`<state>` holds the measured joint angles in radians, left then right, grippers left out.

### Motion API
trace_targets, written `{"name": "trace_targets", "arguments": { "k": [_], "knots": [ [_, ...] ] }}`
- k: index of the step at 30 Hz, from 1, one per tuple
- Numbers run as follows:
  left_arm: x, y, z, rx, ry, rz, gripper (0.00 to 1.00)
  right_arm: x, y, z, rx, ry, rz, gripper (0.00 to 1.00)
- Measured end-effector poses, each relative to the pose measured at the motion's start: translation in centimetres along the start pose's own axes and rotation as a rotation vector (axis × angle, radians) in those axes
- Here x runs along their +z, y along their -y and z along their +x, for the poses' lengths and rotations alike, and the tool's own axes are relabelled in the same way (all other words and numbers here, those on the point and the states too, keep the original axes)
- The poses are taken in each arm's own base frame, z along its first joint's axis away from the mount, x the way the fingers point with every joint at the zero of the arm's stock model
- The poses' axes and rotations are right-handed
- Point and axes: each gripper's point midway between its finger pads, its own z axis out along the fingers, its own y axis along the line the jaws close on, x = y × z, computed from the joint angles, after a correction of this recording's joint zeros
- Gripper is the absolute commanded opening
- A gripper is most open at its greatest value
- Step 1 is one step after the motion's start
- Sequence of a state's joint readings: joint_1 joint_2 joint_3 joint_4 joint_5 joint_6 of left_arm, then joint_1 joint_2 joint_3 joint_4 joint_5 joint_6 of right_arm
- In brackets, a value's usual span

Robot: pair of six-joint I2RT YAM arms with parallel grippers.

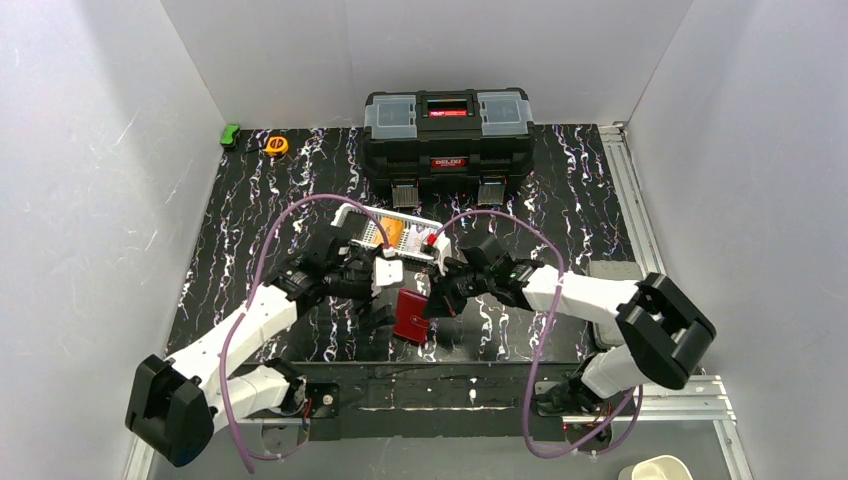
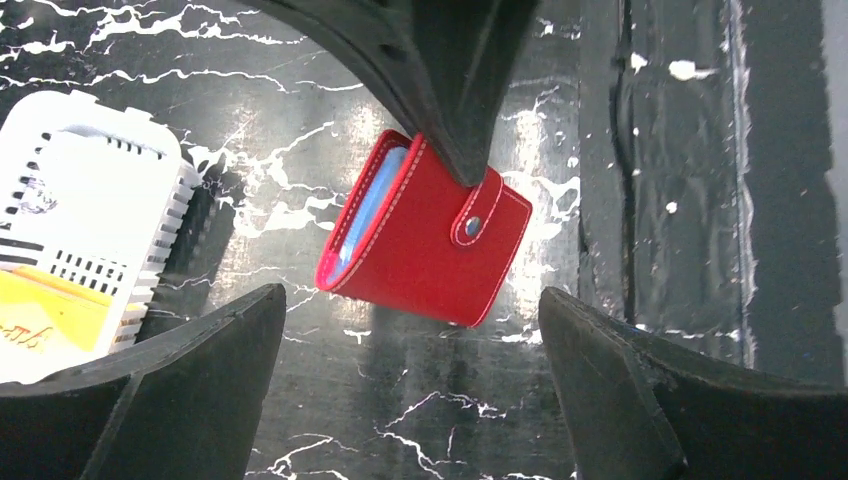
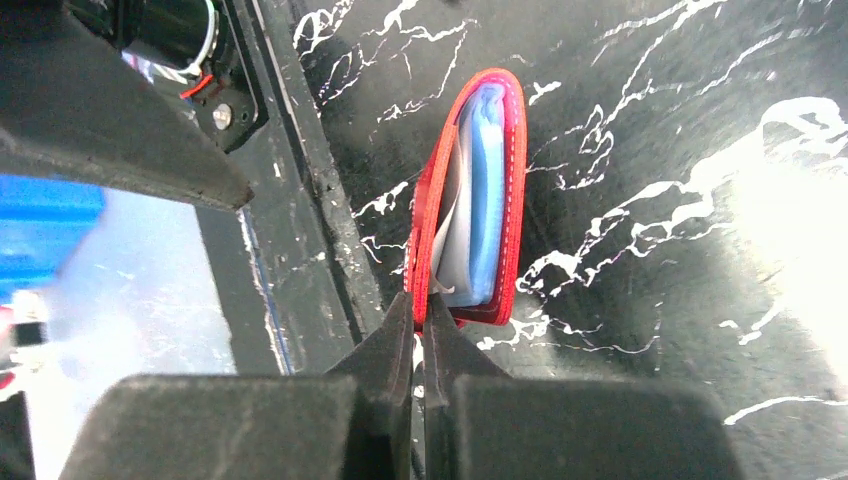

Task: Put the credit cards into the card holder
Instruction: Open the card holder at the center of the board.

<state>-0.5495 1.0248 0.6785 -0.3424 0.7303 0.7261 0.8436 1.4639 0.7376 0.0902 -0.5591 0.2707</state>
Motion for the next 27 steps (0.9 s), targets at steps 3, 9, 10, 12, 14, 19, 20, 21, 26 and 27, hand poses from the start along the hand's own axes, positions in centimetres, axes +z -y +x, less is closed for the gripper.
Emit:
{"name": "trace_targets", "arguments": {
  "k": [3,9,10,12,14,19,20,21,26,27],
  "knots": [
    [0.0,-0.4,-1.0,-0.074,0.033,0.024,0.98,-0.6,-0.9,-0.7,-0.1,0.028,0.016,0.01],
    [-0.8,-1.6,-1.7,-0.211,0.087,0.046,0.98,-2.4,-2.7,-2.4,-0.3,0.114,0.064,0.01],
    [-0.9,-1.6,-1.9,-0.22,0.094,0.057,1.0,-2.6,-3.0,-2.6,-0.328,0.123,0.068,0.01],
    [-1.0,-1.1,-2.3,-0.228,0.108,0.084,0.99,-2.8,-3.5,-2.8,-0.386,0.136,0.077,0.01],
    [-1.1,-0.7,-2.7,-0.236,0.12,0.107,0.99,-2.8,-3.9,-2.7,-0.438,0.134,0.087,0.01],
    [-1.6,0.1,-4.2,-0.241,0.153,0.177,0.96,-2.8,-3.8,-2.0,-0.503,0.095,0.118,0.01],
    [-1.7,0.4,-4.5,-0.24,0.159,0.193,0.93,-2.9,-3.7,-2.1,-0.51,0.092,0.125,0.01],
    [-1.9,0.6,-4.8,-0.239,0.165,0.211,0.91,-3.1,-3.8,-2.2,-0.517,0.089,0.132,0.01],
    [-2.3,2.0,-5.1,-0.245,0.177,0.278,0.91,-3.8,-4.8,-4.1,-0.573,0.117,0.143,0.01],
    [-2.3,2.1,-5.0,-0.249,0.174,0.286,0.92,-4.0,-5.1,-4.6,-0.588,0.126,0.142,0.01]
  ]
}}
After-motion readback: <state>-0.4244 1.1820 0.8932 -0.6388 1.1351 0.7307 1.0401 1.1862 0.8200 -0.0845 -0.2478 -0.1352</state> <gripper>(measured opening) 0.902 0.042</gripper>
